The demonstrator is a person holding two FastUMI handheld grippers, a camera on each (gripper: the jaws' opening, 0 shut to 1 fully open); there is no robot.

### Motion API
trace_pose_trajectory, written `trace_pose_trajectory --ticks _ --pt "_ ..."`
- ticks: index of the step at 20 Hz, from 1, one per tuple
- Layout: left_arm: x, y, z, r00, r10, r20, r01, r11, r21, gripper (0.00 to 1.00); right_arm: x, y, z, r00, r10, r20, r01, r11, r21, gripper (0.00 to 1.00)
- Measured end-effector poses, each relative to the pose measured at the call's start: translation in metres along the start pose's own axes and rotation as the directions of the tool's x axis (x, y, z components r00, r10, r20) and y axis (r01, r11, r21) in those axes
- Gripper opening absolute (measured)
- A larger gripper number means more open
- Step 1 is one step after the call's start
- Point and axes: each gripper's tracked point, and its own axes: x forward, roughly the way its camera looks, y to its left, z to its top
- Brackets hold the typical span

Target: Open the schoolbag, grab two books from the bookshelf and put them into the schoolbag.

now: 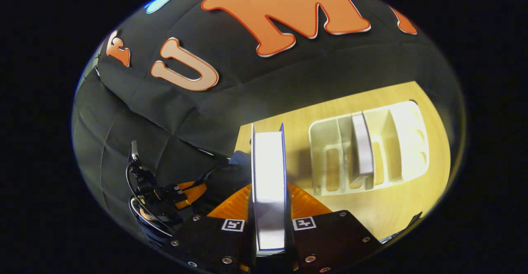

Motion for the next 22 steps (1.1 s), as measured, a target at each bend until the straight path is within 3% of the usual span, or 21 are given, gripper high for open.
trace_pose_trajectory --ticks 7,16,20,22 --pt "0.003 -0.008 -0.003 1.0 -0.009 -0.008 0.008 1.0 -0.024 0.03 0.058 0.018 -0.064 0.995 0.092 -0.029 -0.085 0.981 0.175 0.26" --pt "0.007 -0.031 -0.01 0.999 -0.041 -0.019 0.041 0.999 -0.004 0.03 0.146 0.022 -0.119 0.997 0.079 0.012 -0.077 0.908 0.413 0.26" --pt "0.003 -0.045 -0.015 0.997 -0.075 -0.017 0.075 0.997 0.017 0.03 0.18 0.03 -0.136 0.996 0.092 0.021 -0.091 0.884 0.458 0.26" --pt "0.001 -0.049 -0.018 0.996 -0.088 -0.013 0.088 0.996 0.017 0.02 0.204 0.035 -0.14 0.995 0.1 0.016 -0.097 0.891 0.444 0.26"
